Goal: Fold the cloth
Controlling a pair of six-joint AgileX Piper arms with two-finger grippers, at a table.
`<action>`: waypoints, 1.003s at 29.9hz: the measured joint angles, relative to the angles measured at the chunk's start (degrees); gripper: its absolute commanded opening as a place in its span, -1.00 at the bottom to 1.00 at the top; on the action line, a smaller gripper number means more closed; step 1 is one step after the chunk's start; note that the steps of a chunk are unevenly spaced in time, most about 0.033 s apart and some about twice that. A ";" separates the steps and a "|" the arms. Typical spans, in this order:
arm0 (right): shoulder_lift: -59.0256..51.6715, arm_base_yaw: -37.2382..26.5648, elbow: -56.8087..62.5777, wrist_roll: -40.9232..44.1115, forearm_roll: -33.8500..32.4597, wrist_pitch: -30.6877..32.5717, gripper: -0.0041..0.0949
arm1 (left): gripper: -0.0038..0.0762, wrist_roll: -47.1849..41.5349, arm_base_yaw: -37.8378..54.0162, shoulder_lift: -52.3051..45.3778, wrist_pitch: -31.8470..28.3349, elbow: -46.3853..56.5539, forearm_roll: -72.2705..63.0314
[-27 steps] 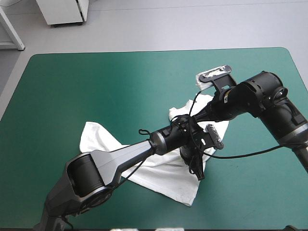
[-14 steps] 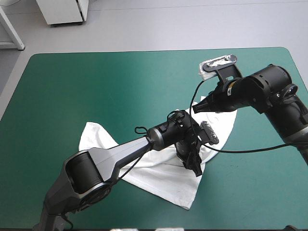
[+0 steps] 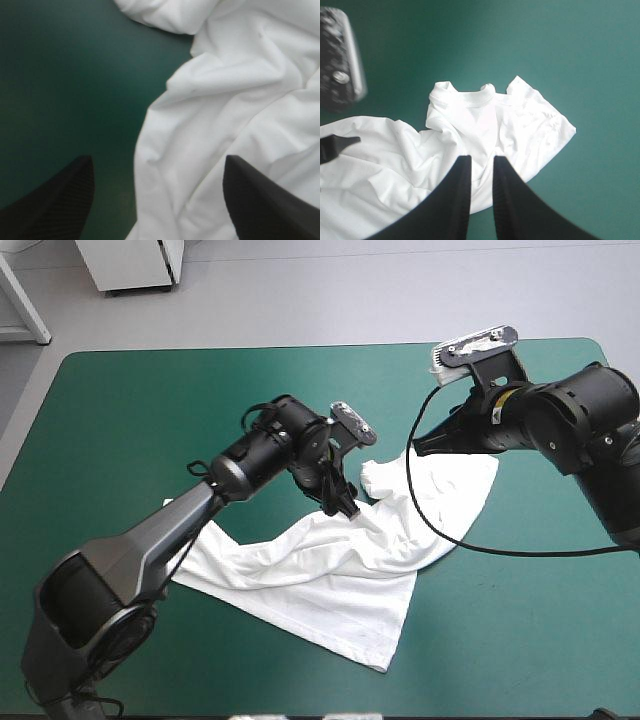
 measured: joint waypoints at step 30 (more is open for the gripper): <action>0.10 -12.22 8.40 -1.07 9.00 -0.04 -0.60 | 0.41 -3.83 35.37 -21.57 0.95 23.27 3.91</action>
